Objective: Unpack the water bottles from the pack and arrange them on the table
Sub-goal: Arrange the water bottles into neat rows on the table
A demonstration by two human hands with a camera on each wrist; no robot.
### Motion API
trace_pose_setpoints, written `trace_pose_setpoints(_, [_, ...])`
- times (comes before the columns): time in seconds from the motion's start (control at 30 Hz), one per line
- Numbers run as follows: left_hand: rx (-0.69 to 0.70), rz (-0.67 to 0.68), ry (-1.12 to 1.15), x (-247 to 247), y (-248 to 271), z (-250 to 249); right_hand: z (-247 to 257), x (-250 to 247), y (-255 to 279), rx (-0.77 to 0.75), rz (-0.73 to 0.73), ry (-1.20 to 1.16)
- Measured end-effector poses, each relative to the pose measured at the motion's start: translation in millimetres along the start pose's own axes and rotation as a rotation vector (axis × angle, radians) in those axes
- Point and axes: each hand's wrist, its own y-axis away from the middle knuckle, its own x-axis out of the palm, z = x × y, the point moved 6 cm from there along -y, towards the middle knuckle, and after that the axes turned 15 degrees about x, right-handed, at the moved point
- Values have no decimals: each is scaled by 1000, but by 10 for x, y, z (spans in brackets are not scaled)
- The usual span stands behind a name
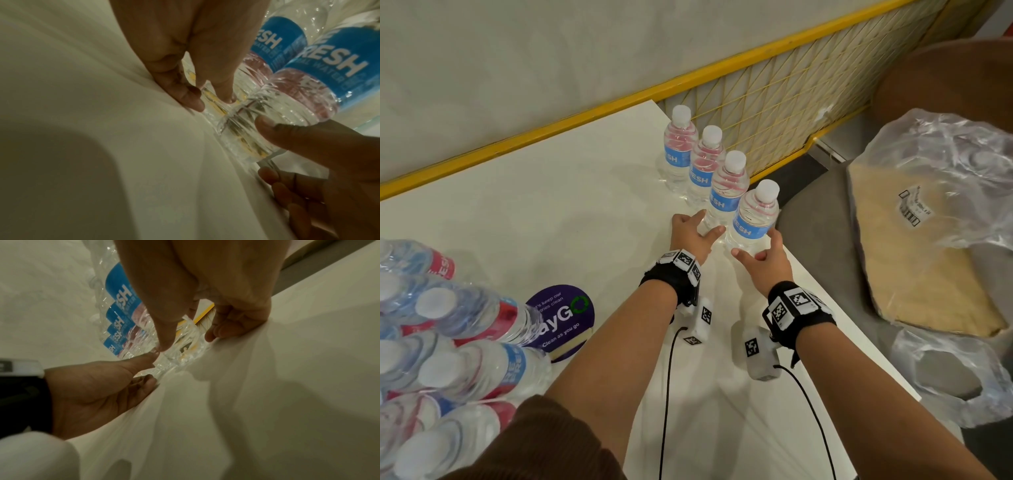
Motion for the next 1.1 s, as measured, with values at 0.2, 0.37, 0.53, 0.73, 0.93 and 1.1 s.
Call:
trace_pose_setpoints(0.2, [10, -21, -63, -185, 468, -323, -194, -37, 282, -21, 29, -16])
trace_pose_setpoints(0.37, [202, -46, -7, -632, 1143, -862, -374, 243, 1099, -240, 110, 190])
trace_pose_setpoints(0.53, [193, 40, -323, -1336, 1680, -1074, -246, 846, 2247, -563, 544, 349])
trace_pose_setpoints(0.73, [-59, 89, -785, -2364, 2016, -848, -283, 1365, 3348, -754, 817, 465])
trace_pose_setpoints(0.93, [-126, 175, -962, -2695, 2267, -654, -287, 1707, 3707, -753, 741, 389])
trace_pose_setpoints(1.1, [-119, 177, -959, -2734, 2320, -667, -339, 1621, 3687, -685, 657, 246])
